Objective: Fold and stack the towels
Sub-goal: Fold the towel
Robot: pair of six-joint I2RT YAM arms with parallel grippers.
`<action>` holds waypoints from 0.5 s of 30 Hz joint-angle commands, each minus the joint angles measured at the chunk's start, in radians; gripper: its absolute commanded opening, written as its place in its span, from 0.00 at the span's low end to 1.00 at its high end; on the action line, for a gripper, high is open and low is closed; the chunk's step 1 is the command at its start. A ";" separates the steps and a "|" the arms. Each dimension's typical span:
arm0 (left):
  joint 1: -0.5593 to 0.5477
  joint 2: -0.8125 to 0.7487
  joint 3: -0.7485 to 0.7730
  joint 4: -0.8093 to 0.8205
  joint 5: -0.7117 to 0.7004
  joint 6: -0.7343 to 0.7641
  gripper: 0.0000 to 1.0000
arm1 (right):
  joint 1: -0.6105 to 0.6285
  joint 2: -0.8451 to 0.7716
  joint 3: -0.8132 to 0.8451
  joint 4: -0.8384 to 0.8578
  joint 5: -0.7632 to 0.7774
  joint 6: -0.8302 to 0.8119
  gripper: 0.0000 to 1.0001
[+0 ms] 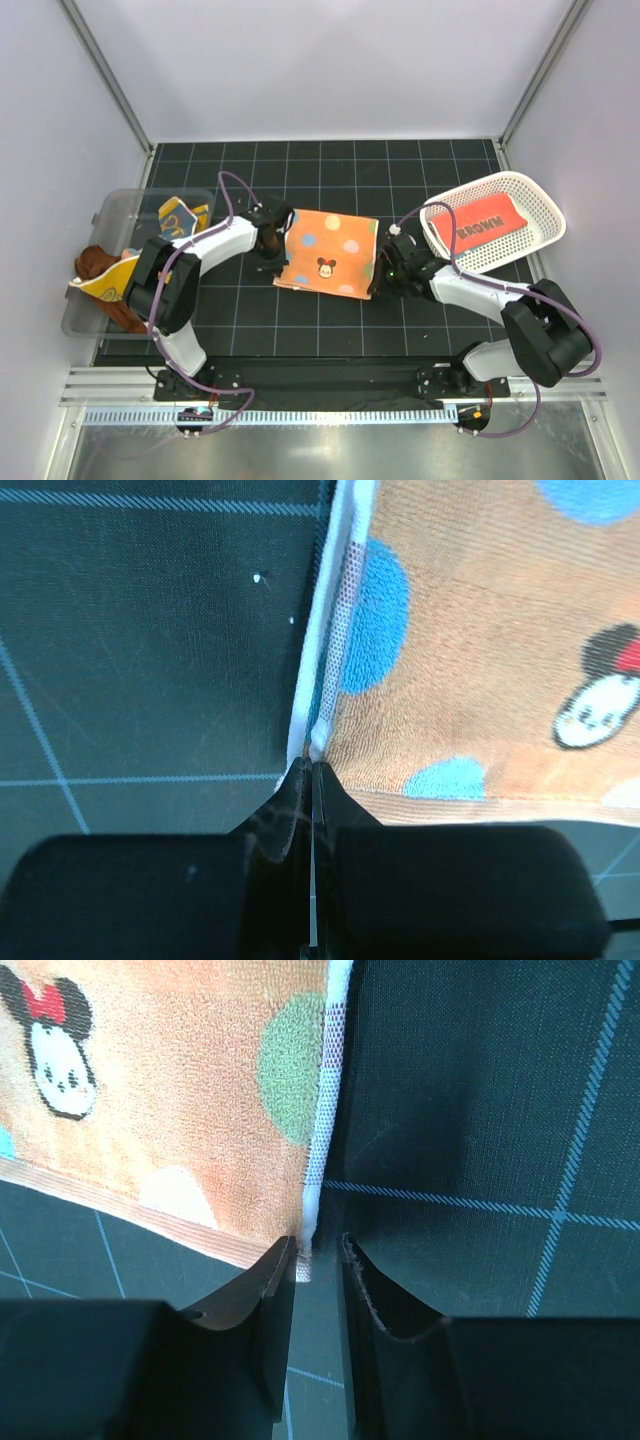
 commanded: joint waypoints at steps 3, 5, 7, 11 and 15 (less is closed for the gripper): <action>-0.003 -0.091 0.053 -0.034 -0.030 -0.023 0.00 | -0.007 -0.043 0.038 -0.032 0.024 0.004 0.27; -0.003 -0.091 0.053 -0.039 -0.030 -0.025 0.00 | -0.007 -0.038 0.033 -0.019 0.024 0.007 0.26; -0.003 -0.086 0.048 -0.041 -0.031 -0.027 0.00 | -0.007 -0.026 0.027 0.000 0.010 0.018 0.25; -0.006 -0.078 0.039 -0.041 -0.028 -0.027 0.00 | -0.007 -0.009 0.007 0.041 -0.024 0.036 0.18; -0.004 -0.043 0.053 -0.065 -0.010 -0.016 0.00 | -0.007 0.005 0.010 0.049 -0.028 0.039 0.06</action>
